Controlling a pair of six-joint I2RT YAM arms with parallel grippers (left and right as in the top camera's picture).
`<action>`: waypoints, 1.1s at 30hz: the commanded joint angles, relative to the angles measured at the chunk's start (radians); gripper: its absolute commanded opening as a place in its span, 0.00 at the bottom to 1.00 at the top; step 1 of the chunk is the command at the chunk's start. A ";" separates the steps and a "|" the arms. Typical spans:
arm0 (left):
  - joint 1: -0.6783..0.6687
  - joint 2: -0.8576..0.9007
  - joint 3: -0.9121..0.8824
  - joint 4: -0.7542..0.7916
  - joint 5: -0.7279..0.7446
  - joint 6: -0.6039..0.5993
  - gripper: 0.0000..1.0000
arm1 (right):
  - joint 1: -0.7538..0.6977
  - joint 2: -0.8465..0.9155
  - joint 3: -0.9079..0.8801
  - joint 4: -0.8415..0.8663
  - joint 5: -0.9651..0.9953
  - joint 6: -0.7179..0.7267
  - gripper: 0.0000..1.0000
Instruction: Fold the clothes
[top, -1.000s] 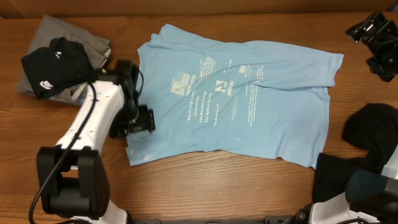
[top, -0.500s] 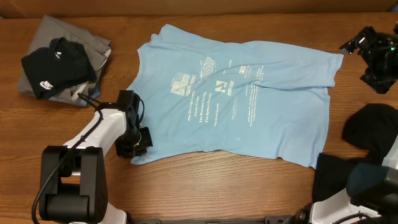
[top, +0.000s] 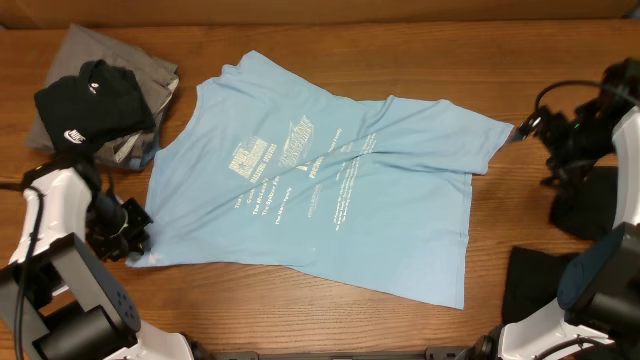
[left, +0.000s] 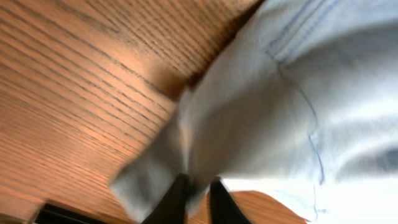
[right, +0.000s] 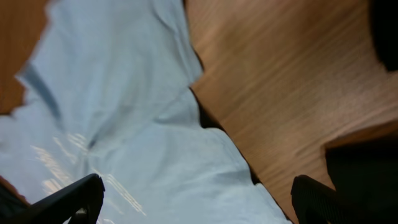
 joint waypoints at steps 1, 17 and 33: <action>-0.014 -0.002 0.013 -0.003 0.072 0.084 0.32 | 0.009 0.001 -0.133 0.068 0.004 -0.016 1.00; -0.366 -0.235 0.230 0.016 0.260 0.252 0.50 | 0.191 0.001 -0.360 0.071 -0.002 -0.058 0.81; -0.400 -0.241 0.283 0.100 0.263 0.259 0.80 | 0.200 -0.037 -0.594 0.196 0.246 0.246 0.04</action>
